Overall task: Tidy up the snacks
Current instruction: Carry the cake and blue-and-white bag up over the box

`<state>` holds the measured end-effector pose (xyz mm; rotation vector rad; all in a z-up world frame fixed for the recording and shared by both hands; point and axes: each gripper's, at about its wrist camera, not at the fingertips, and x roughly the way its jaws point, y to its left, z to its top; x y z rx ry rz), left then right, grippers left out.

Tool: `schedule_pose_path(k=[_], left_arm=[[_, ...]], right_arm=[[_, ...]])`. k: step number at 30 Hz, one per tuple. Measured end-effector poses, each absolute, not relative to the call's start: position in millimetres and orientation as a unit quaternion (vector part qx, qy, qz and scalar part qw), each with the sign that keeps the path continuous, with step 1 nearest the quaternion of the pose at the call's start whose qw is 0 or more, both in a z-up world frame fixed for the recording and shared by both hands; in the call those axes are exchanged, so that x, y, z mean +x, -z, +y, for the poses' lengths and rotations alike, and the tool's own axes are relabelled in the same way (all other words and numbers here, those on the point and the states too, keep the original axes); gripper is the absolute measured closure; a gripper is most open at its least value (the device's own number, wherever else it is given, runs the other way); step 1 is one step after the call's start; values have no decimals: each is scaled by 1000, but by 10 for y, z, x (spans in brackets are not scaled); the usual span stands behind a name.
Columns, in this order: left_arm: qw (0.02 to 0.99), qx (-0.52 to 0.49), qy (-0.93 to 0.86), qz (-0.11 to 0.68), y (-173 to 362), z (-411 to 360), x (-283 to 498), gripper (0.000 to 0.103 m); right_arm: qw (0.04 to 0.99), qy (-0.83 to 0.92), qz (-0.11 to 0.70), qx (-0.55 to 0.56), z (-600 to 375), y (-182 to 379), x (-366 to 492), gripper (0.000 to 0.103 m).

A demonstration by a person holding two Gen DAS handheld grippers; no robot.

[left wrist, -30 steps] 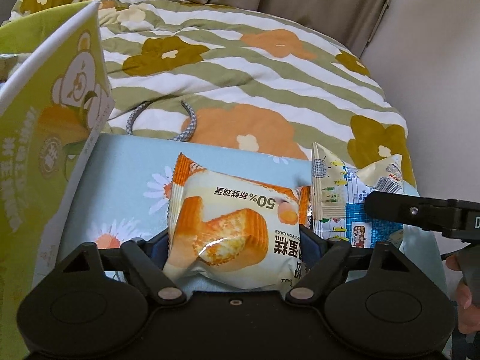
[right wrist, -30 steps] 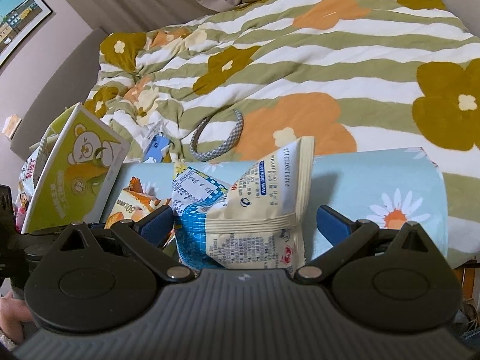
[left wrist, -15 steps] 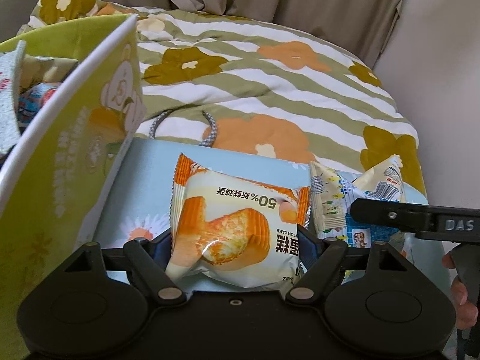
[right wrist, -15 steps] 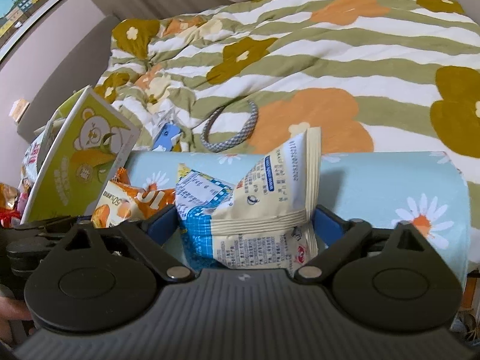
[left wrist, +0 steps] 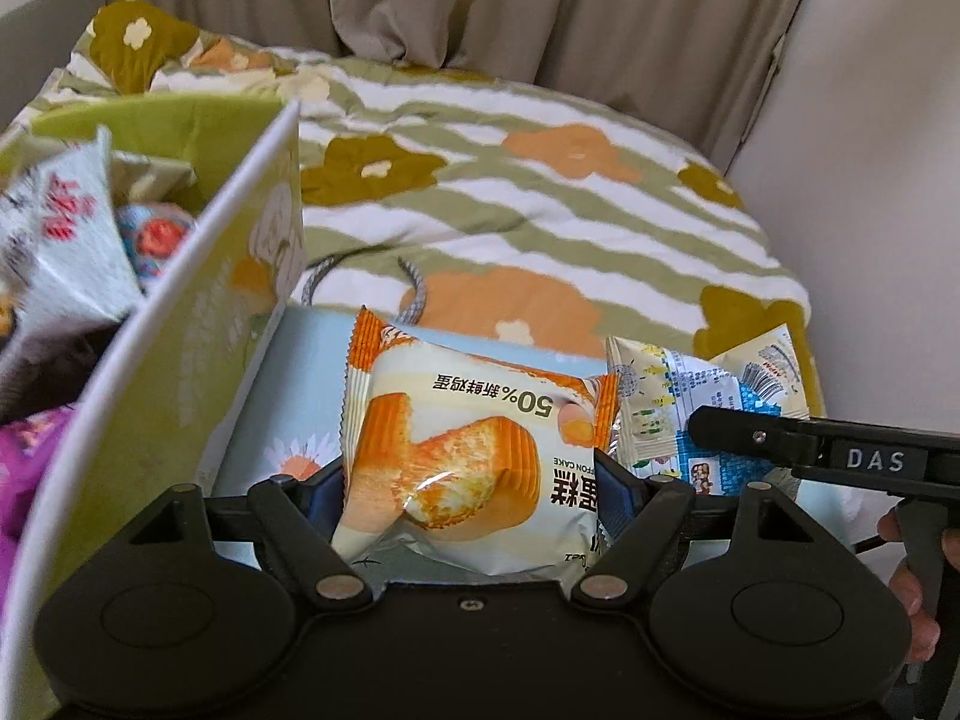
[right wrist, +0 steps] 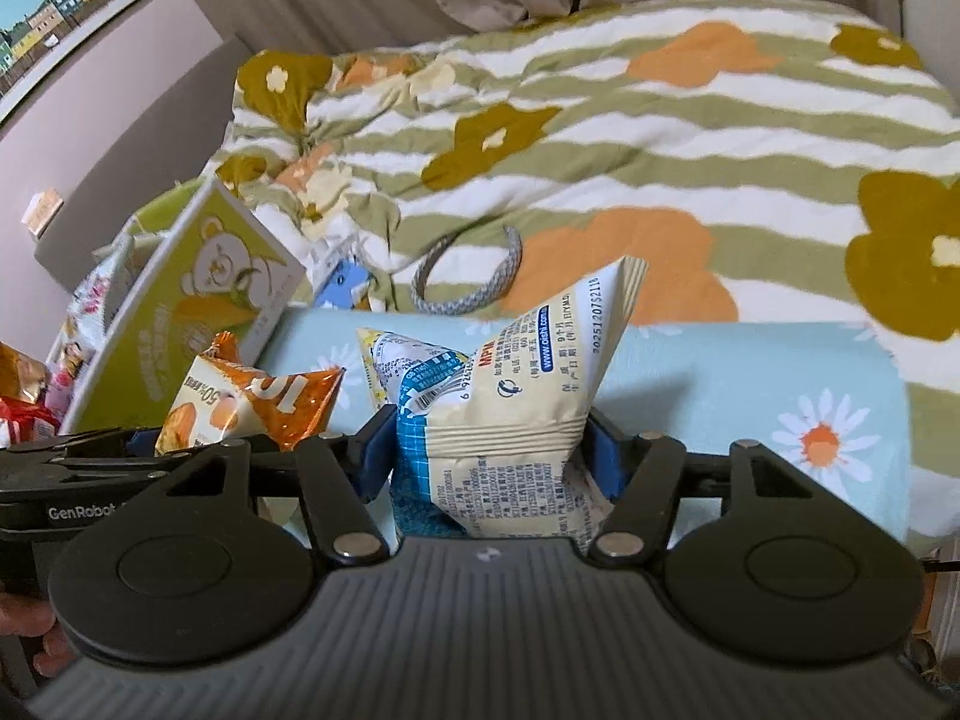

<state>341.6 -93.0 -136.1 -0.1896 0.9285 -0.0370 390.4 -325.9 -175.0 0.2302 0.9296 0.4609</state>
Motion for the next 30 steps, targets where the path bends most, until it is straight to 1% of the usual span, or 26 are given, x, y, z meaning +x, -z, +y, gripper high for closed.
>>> schedule_pose_path(k=[7,14,22,26,30], left_arm=[[914,-95,16,393,782,-862,3085,21],[940,-84,-8,331,152,-592,2680,21],[956,-77,-44,279,-324,150,2475,21],[958,-76,-46,272,-440,612,2480,21],[958,-63,-37,276,-474,1039,2609,21]], right_arm=[[878,-222,410,105,-3136,1248,3616,24],[892,-239,370,102,-2826,652,3319,24],[908,-262,312,101,-2214,48,3093,24],[912,-260,298,109,-1788,-112,3056,24],[912,-248,303,125,-1331,-184,3096,24]])
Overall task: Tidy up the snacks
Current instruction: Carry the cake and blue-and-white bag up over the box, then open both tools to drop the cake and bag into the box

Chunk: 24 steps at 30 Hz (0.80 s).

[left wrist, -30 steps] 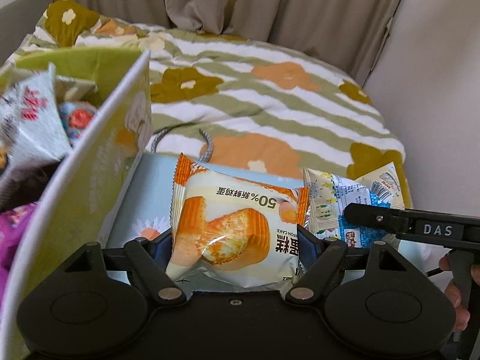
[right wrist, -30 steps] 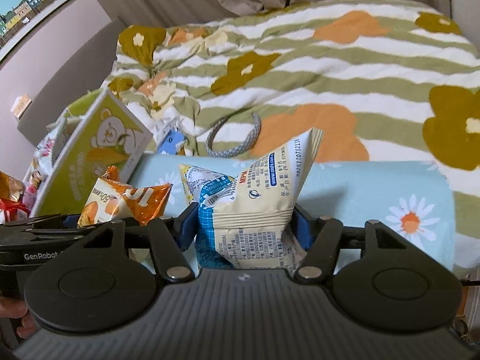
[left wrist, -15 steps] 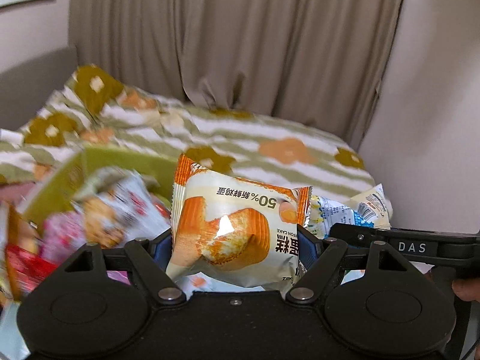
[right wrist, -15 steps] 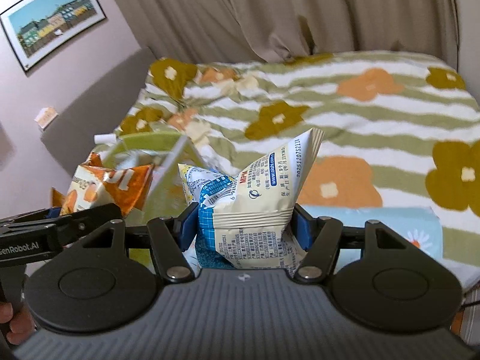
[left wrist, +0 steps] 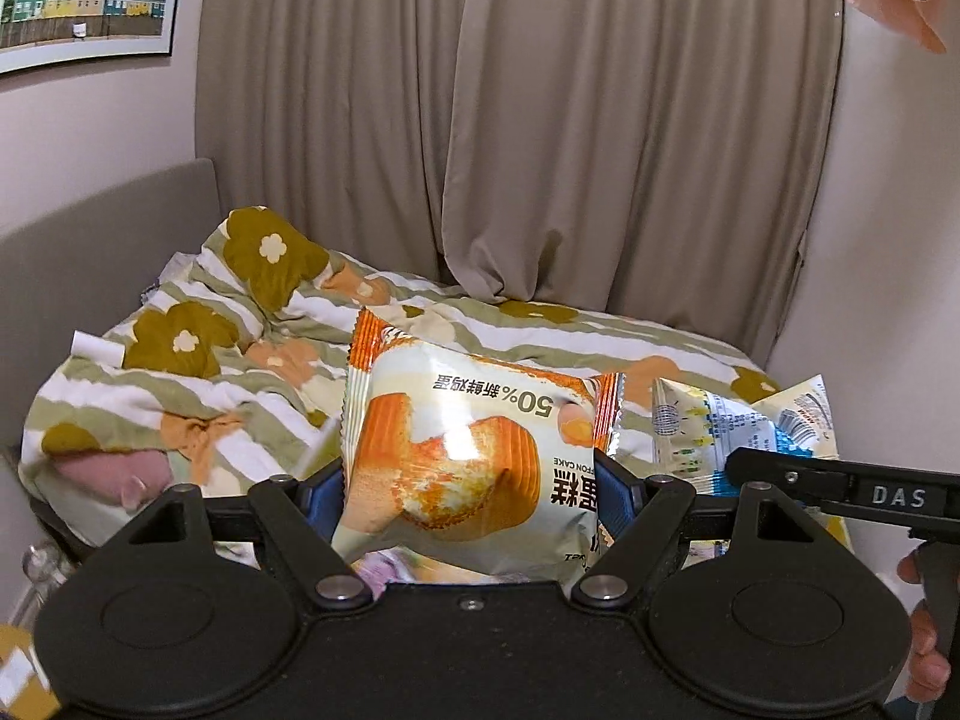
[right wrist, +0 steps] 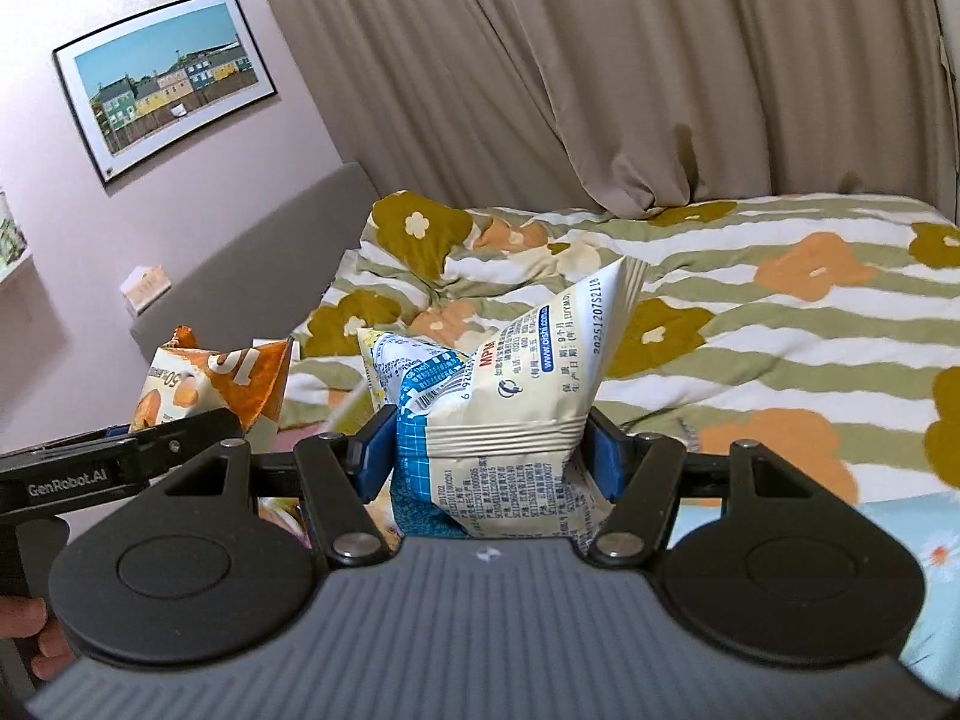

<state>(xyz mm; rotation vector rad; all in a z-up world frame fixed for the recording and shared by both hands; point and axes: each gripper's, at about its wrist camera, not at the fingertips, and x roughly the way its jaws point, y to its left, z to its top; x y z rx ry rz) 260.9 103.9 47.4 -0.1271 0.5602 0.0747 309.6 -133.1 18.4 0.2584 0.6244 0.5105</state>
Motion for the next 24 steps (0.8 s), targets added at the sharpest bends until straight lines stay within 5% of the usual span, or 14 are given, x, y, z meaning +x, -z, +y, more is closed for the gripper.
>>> schedule_pose_path(k=[11,15,24], left_arm=[[936,-84,42,339,-84,1883,3252,20],[926,-102,66,356,69,2014,3416,3],[932,-96,68,343,38,2157,3087,0]], right_arm=[[918,-167,331,139,-535,-52,3163,24],[917,-133,347,148,-427,45,3123,24],[913,-118,365,141,-311,109,3030,23]])
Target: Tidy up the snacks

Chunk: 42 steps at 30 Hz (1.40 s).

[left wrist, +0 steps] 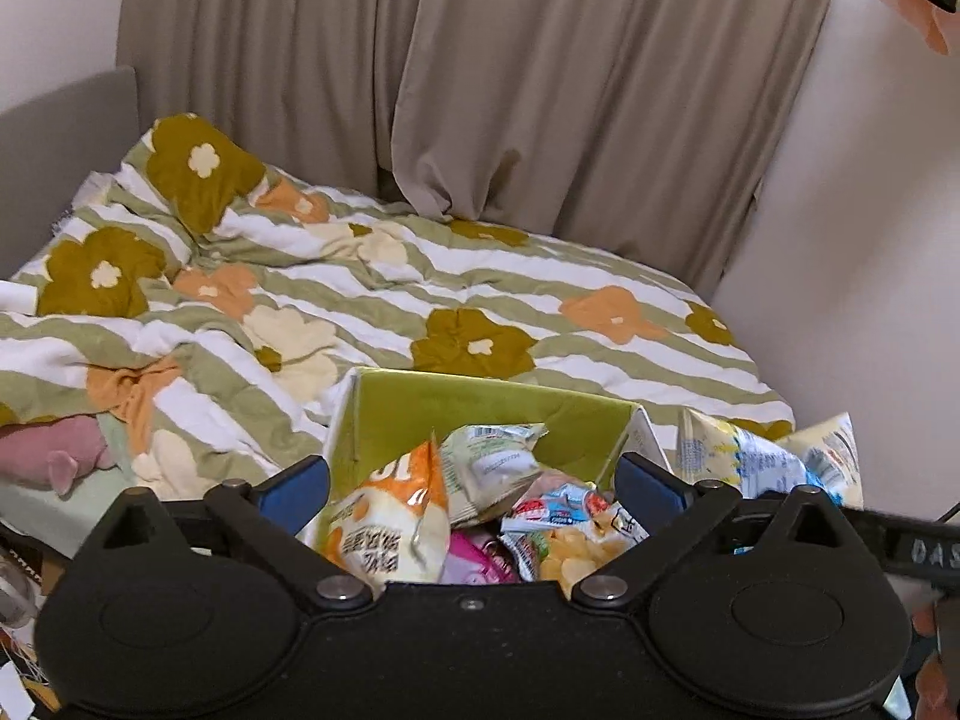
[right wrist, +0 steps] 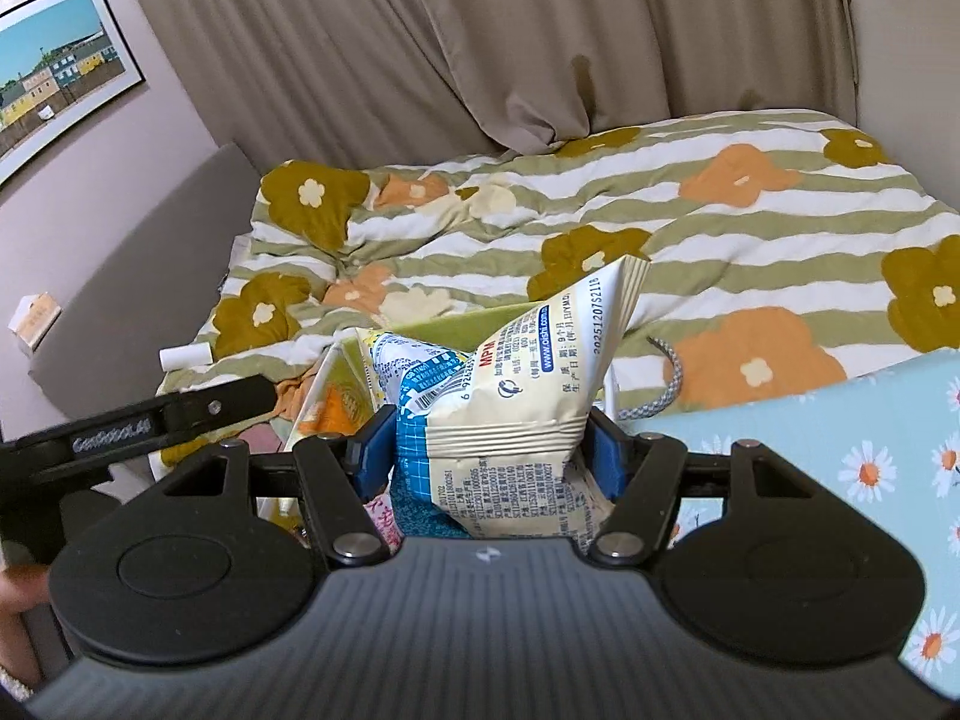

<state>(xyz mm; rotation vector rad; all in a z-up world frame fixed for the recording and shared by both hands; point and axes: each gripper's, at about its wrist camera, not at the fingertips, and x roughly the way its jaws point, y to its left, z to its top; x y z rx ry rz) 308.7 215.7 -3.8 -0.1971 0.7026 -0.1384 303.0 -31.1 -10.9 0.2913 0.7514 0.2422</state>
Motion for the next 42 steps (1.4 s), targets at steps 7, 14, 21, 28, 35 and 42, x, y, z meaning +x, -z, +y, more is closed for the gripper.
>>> schedule_pose_path(k=[7,14,21,28,35,42], left_arm=[[939,-87,46,329,-29,2266,2808,0],[941,-77,34,327,13,2393,2762,0],[937,-48,36,343,192,2382,2692,0],[941,-43,36,333,110,2261,2498,0],[955,-29,16,296,-176,1978,2107,0],[966,-6,15,257,-414,1484,1575,0]], right_arm=[[912,-150,358,134,-123,-1,3091,22],[901,-160,381,128,190,104,3332,20],[901,-129,379,166,204,319,3302,0],[910,-130,358,162,95,231,3013,0],[930,-143,309,143,-183,-105,2625,0],[953,-128,256,103,-651,-444,1961,0]])
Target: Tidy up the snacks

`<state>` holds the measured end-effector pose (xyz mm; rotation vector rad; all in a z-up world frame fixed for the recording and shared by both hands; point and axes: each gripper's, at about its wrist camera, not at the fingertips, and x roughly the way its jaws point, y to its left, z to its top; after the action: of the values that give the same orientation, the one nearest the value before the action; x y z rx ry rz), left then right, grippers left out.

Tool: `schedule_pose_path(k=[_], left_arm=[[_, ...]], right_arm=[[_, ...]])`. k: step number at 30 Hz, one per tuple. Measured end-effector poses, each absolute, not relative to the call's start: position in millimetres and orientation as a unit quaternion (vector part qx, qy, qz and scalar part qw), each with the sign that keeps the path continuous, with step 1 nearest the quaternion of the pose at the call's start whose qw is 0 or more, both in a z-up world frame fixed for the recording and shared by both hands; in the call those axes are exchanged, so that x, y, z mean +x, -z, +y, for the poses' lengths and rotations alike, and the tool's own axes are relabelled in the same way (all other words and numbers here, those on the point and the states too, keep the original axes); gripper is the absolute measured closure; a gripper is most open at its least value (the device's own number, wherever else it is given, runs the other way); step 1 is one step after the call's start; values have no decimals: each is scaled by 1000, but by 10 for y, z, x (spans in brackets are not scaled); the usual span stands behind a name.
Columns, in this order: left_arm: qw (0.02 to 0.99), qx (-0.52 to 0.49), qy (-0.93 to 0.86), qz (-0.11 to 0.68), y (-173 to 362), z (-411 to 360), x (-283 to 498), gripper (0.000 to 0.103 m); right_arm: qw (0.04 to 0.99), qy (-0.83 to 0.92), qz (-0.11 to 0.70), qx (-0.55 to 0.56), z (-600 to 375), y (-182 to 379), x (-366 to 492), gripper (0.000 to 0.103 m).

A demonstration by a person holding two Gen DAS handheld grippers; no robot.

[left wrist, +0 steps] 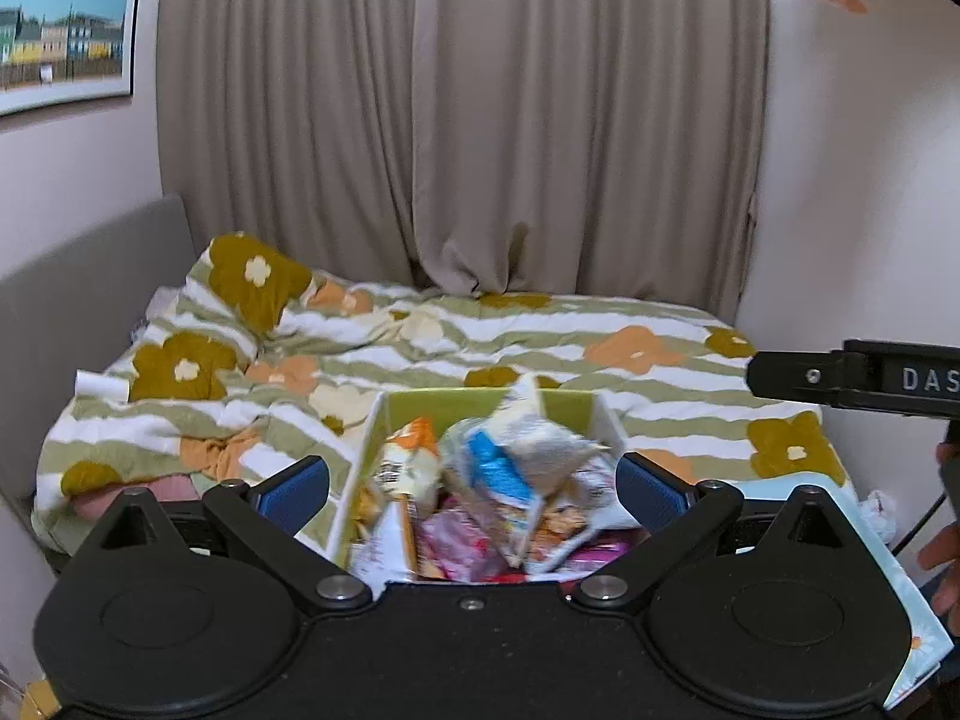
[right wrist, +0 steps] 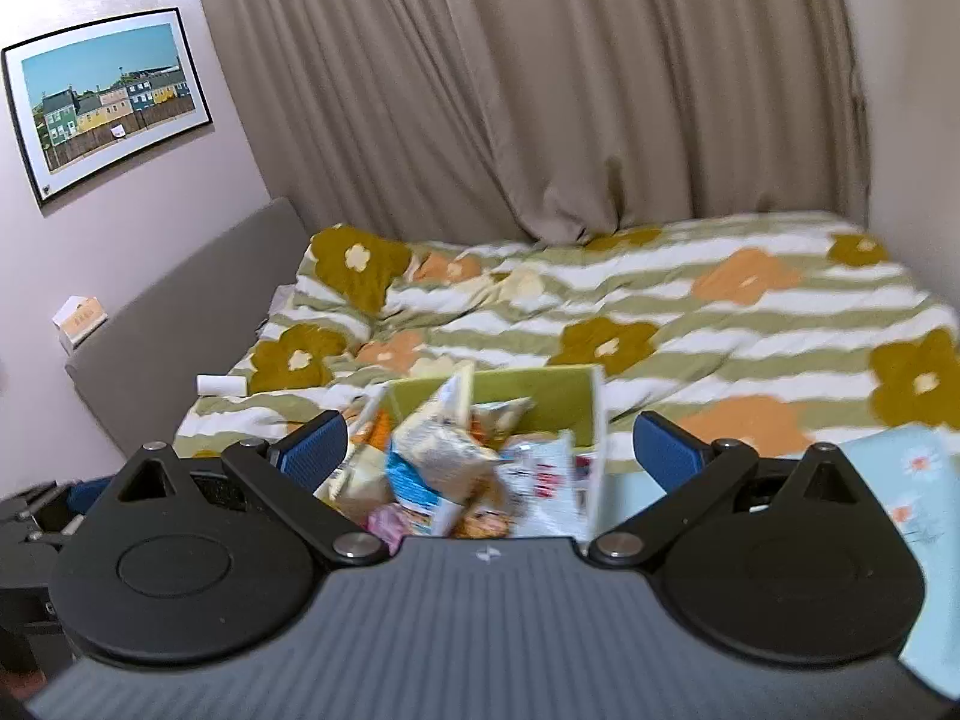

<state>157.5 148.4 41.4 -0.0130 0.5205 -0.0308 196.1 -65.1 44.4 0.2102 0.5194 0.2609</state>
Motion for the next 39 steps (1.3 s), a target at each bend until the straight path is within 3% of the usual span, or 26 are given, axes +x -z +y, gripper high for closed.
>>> schedule_pose_path(k=[6,21,39], left_arm=[[973,9,20,230,-494,1086,1136,0],[965,24,32,257,-227,554,443,0],[961,26,22,276,-102,587,344,0]], right_arm=[[963,-85,247,72,-1055,-537,1358,0],[948,-1,316,34,-1653,-22,425,0],[939,19,341,37,-1738,158,304,0]])
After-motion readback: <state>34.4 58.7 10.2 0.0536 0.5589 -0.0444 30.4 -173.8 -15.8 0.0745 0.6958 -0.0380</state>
